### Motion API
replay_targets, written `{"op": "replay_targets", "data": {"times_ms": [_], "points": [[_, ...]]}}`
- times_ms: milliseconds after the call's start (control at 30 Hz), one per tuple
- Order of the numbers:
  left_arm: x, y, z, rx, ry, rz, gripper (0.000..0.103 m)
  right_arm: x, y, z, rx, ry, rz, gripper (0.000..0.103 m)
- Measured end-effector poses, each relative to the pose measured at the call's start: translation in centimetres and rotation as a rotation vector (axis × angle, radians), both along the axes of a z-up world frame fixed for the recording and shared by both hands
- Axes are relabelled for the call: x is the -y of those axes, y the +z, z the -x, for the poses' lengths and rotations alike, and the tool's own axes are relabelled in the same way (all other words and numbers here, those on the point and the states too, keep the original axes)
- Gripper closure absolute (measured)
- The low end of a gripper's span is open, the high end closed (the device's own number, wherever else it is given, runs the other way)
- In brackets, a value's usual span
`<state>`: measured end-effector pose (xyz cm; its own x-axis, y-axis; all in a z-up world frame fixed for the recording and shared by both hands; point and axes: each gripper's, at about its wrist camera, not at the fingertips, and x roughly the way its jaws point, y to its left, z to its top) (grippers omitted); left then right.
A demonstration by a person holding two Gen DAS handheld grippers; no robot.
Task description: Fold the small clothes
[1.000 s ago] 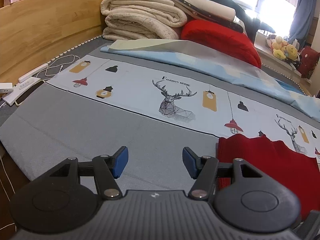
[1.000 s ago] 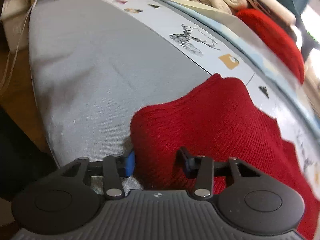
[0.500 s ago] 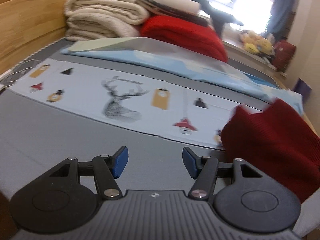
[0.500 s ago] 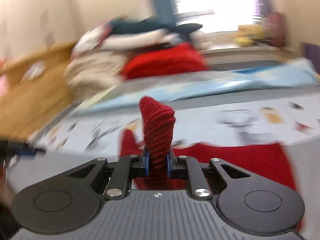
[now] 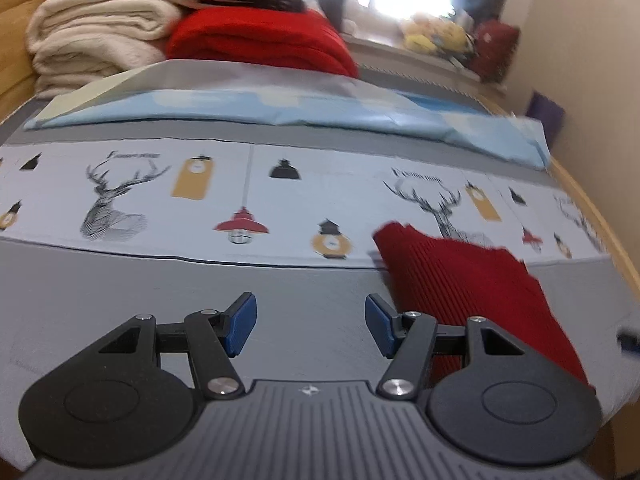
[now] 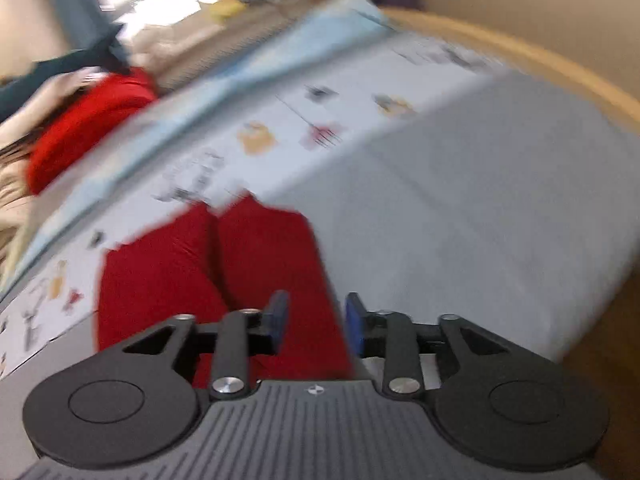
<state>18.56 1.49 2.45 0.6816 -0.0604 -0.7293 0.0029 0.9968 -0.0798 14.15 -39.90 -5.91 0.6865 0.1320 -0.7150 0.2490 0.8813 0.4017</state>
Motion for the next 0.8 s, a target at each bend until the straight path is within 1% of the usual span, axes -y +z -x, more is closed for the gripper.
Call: {"op": "replay_targets", "data": {"times_ms": [33, 100, 133, 200, 267, 300, 333, 367, 400, 433, 500, 600, 633, 667, 700, 733, 767, 800], "points": [[0.7, -0.3, -0.1, -0.003, -0.013, -0.011, 0.037, -0.6, 0.2, -1.3, 0.008, 0.063, -0.008, 0.050], [1.8, -0.9, -0.3, -0.013, -0.033, -0.026, 0.037, -1.8, -0.2, -3.5, 0.013, 0.186, -0.036, 0.042], [2.3, -1.1, -0.3, -0.016, -0.039, -0.031, 0.037, -2.2, -0.5, -4.5, 0.009, 0.229, -0.045, 0.038], [3.3, -1.6, -0.5, -0.025, -0.048, -0.035, 0.037, -3.6, -2.1, -6.5, -0.019, 0.286, -0.054, 0.036], [4.2, -2.0, -0.6, -0.036, -0.053, -0.028, 0.037, -4.3, -4.4, -7.7, -0.064, 0.289, -0.076, 0.036], [4.8, -2.4, -0.7, -0.043, -0.060, -0.022, 0.037, -4.4, -5.5, -8.3, -0.111, 0.288, -0.099, 0.038], [5.3, -2.6, -0.7, -0.049, -0.069, -0.019, 0.037, -4.8, -6.1, -8.6, -0.150, 0.289, -0.115, 0.045], [6.0, -3.0, -0.9, -0.056, -0.081, -0.015, 0.037, -5.1, -6.2, -8.9, -0.144, 0.292, -0.129, 0.051], [6.6, -3.3, -1.0, -0.061, -0.093, -0.012, 0.037, -5.5, -6.1, -9.2, -0.127, 0.300, -0.123, 0.059], [7.2, -3.6, -1.2, -0.065, -0.102, -0.013, 0.037, -5.8, -5.8, -9.2, -0.104, 0.315, -0.101, 0.072], [8.7, -4.3, -1.8, -0.071, -0.117, -0.016, 0.035, -5.7, -4.9, -8.5, -0.061, 0.312, -0.092, 0.086], [10.7, -5.1, -2.5, -0.072, -0.131, -0.011, 0.034, -2.9, -2.8, -7.5, 0.070, 0.233, -0.189, 0.088], [11.3, -5.4, -2.8, -0.075, -0.136, -0.002, 0.033, -2.3, -2.6, -7.4, 0.087, 0.227, -0.183, 0.088], [11.7, -5.7, -2.9, -0.079, -0.142, 0.004, 0.031, -2.5, -3.0, -7.6, 0.050, 0.243, -0.115, 0.088], [12.3, -6.0, -3.1, -0.086, -0.150, 0.009, 0.030, -3.0, -4.2, -8.1, -0.021, 0.282, -0.043, 0.088], [12.8, -6.3, -3.3, -0.095, -0.164, 0.012, 0.029, -3.5, -5.9, -8.5, -0.109, 0.337, -0.010, 0.087], [13.4, -6.7, -3.5, -0.106, -0.182, 0.014, 0.029, -3.4, -7.0, -8.6, -0.149, 0.359, -0.022, 0.086], [13.7, -6.9, -3.7, -0.111, -0.192, 0.010, 0.028, -3.1, -7.1, -8.7, -0.144, 0.346, -0.046, 0.083]]}}
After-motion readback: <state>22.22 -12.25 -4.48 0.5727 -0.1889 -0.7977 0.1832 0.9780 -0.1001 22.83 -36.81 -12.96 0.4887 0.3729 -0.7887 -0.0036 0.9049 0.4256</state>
